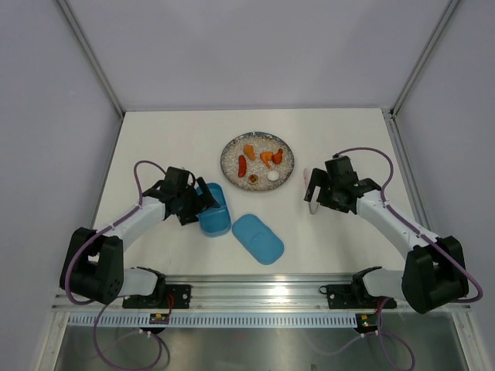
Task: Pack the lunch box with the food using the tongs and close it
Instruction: Adjust the packing box at the center of the board, then pick up the clamp at the center of the board.
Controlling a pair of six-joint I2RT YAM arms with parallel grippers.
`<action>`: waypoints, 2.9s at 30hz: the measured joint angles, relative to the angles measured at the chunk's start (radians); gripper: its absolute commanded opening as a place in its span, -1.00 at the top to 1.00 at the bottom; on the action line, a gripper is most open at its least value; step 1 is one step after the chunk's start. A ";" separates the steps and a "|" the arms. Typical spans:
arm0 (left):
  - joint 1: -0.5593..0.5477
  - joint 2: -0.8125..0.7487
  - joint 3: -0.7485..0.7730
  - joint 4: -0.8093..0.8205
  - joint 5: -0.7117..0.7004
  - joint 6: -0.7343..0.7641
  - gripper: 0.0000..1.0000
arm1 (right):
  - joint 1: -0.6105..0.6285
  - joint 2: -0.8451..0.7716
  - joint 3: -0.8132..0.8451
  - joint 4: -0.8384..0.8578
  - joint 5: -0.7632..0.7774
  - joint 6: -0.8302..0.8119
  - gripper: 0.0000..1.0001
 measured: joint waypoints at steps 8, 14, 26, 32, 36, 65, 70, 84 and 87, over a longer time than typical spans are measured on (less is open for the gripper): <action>-0.025 0.023 0.000 0.046 0.055 -0.034 -0.79 | 0.000 0.049 -0.019 0.024 -0.023 0.002 -0.99; -0.025 0.035 0.000 0.046 0.055 -0.036 -0.76 | 0.000 0.145 0.057 -0.006 0.046 -0.004 -0.99; -0.004 0.084 0.074 0.027 0.031 -0.016 -0.75 | 0.000 0.441 0.163 0.066 0.048 -0.056 -0.83; 0.006 0.116 0.094 0.014 0.017 -0.007 -0.75 | 0.000 0.503 0.200 0.110 0.087 -0.066 -0.46; 0.008 0.116 0.094 0.007 0.014 -0.005 -0.75 | 0.000 0.508 0.200 0.119 0.117 -0.066 -0.28; 0.117 0.022 0.144 -0.104 -0.054 0.072 -0.80 | 0.000 0.504 0.180 0.182 0.106 -0.107 0.30; 0.119 0.022 0.144 -0.109 -0.053 0.072 -0.81 | 0.000 0.499 0.189 0.152 0.096 -0.104 0.77; 0.119 0.024 0.146 -0.117 -0.053 0.072 -0.83 | 0.006 0.346 0.497 -0.271 -0.160 -0.216 0.61; 0.119 0.024 0.146 -0.119 -0.054 0.072 -0.83 | 0.029 0.344 0.519 -0.348 -0.199 -0.243 0.53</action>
